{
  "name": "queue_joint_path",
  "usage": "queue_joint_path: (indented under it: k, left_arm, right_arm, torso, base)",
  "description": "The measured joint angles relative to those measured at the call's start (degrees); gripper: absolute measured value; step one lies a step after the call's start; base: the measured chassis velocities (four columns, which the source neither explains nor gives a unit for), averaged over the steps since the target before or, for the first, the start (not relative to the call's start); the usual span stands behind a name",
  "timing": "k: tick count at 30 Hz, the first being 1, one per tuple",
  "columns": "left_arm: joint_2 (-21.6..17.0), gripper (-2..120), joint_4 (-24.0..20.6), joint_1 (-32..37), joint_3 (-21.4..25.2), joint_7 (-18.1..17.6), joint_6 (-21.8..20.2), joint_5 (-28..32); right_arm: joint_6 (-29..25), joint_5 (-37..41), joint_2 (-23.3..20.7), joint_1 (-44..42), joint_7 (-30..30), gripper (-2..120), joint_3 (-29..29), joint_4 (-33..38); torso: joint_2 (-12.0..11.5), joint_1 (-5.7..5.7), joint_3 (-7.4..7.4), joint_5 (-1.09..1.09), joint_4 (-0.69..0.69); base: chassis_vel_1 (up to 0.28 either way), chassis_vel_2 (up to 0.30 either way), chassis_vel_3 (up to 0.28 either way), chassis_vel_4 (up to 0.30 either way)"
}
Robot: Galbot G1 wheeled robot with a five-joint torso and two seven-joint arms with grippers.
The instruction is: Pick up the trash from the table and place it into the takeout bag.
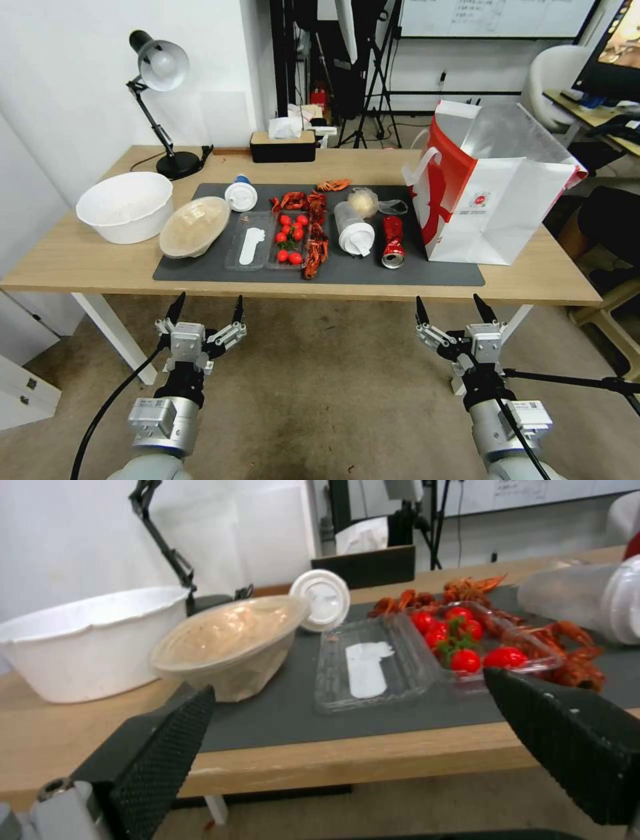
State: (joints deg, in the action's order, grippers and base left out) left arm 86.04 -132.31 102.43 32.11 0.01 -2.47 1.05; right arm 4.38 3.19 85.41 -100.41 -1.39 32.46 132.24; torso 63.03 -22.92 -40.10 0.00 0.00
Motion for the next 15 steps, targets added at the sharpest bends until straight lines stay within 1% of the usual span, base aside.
queue_joint_path:
  k: [1, 2, 3, 5, 6, 7, 8, 9, 10, 12, 15]
  left_arm:
    - [0.1, 100, -0.4, -0.4, 0.4, 0.0, -1.5, 0.7]
    - [0.1, 100, -0.4, -0.4, 0.4, 0.0, -1.5, 0.7]
    - [0.1, 100, -0.7, -0.8, 0.7, 0.0, -2.9, 1.2]
    - [0.4, 100, -1.9, -2.3, 1.9, -0.1, -8.0, 3.3]
    - [0.4, 100, -1.9, -2.3, 1.9, -0.1, -8.0, 3.3]
    - [0.5, 100, -2.7, -3.2, 2.8, -0.1, -11.4, 4.7]
    - [0.6, 100, -3.3, -3.8, 3.3, -0.2, -13.6, 5.6]
    - [0.8, 100, -3.9, -4.5, 3.9, -0.2, -15.9, 6.6]
    - [0.8, 100, -3.9, -4.5, 3.9, -0.2, -15.9, 6.6]
    - [1.1, 100, -5.0, -5.2, 4.9, -0.4, -18.9, 8.2]
    - [1.2, 100, -5.1, -5.2, 5.0, -0.4, -19.2, 8.4]
  right_arm:
    - [1.7, 1.3, -0.2, 1.1, -0.6, 100, 0.4, 0.2]
    - [1.7, 1.3, -0.2, 1.1, -0.6, 100, 0.4, 0.2]
    - [3.4, 2.5, -0.4, 2.1, -1.1, 100, 0.8, 0.5]
    - [8.5, 6.3, -1.1, 5.3, -2.8, 100, 2.0, 1.3]
    - [8.5, 6.3, -1.1, 5.3, -2.8, 100, 2.0, 1.3]
    - [12.1, 8.8, -1.5, 7.5, -3.9, 100, 2.7, 1.8]
    - [14.2, 10.5, -1.8, 9.0, -4.7, 100, 3.2, 2.1]
    - [14.5, 12.1, -2.4, 9.9, -5.5, 100, 3.3, 2.2]
    - [14.5, 12.1, -2.4, 9.9, -5.5, 100, 3.3, 2.2]
    - [14.4, 13.8, -2.8, 10.5, -6.4, 100, 3.1, 2.2]
    - [14.4, 14.1, -2.9, 10.6, -6.5, 100, 3.0, 2.2]
  torso:
    - [0.0, 0.00, 0.00, 0.00, 0.00]
    - [0.0, 0.00, 0.00, 0.00, 0.00]
    - [0.0, 0.00, 0.00, 0.01, 0.00]
    - [0.0, -0.01, 0.00, 0.01, 0.00]
    - [0.0, -0.01, 0.00, 0.01, 0.00]
    - [0.0, -0.02, 0.00, 0.00, 0.00]
    - [0.0, -0.02, 0.00, 0.01, 0.00]
    - [0.0, -0.02, 0.00, 0.00, 0.01]
    - [0.0, -0.02, 0.00, 0.00, 0.01]
    - [0.0, -0.02, -0.01, 0.00, -0.01]
    - [0.0, -0.02, 0.00, 0.02, -0.01]
  base:
    - [0.000, 0.000, 0.000, 0.000]
    - [0.000, 0.000, 0.000, 0.000]
    - [0.000, 0.000, 0.000, 0.000]
    - [0.000, 0.000, 0.000, 0.000]
    - [0.000, 0.000, 0.000, 0.000]
    - [0.000, 0.000, 0.000, 0.000]
    - [0.000, 0.000, 0.000, 0.000]
    - [0.000, 0.000, 0.000, 0.000]
    - [0.000, 0.000, 0.000, 0.000]
    - [0.000, 0.000, 0.000, 0.000]
    - [0.000, 0.000, 0.000, 0.000]
